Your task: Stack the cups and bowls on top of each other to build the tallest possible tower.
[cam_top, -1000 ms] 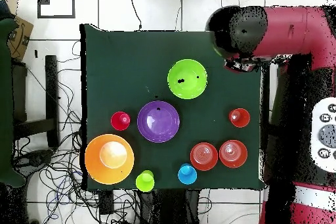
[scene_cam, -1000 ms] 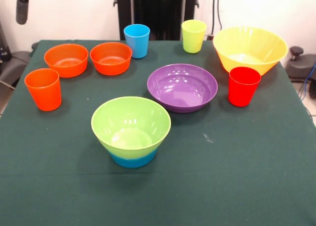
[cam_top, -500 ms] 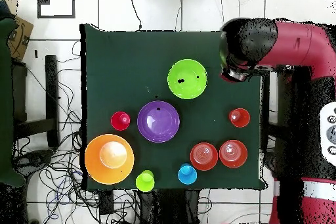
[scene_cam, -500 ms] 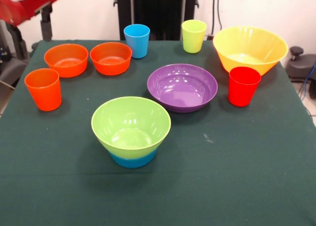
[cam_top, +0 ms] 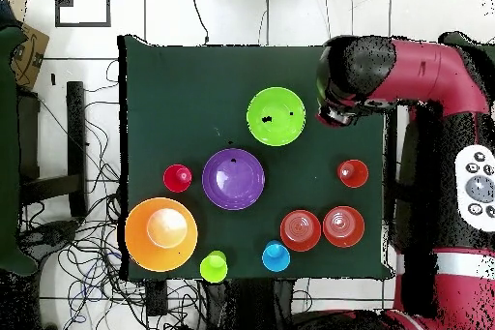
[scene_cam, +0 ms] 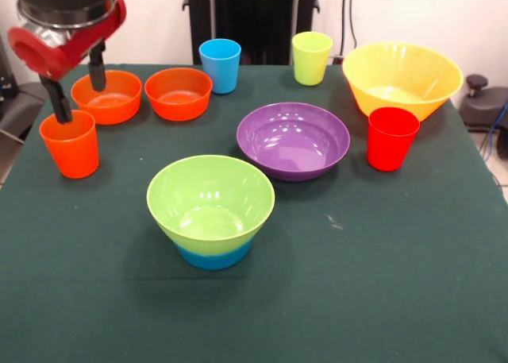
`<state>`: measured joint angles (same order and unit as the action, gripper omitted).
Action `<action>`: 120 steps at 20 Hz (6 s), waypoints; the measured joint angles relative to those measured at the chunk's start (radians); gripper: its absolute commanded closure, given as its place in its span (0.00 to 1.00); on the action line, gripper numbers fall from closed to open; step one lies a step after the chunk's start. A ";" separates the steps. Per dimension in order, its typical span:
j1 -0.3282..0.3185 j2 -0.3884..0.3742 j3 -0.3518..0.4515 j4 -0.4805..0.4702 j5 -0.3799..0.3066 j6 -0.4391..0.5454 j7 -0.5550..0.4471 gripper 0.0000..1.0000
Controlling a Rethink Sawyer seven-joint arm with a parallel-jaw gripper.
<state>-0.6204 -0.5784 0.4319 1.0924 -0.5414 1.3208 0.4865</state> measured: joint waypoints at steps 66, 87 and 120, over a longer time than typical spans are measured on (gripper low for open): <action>0.068 0.080 -0.017 -0.016 -0.128 0.000 0.000 0.00; -0.030 0.044 -0.018 -0.015 -0.182 0.000 -0.014 0.00; -0.118 0.109 -0.020 0.071 -0.084 0.000 -0.080 0.00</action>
<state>-0.7380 -0.4698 0.4121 1.1632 -0.6255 1.3208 0.4062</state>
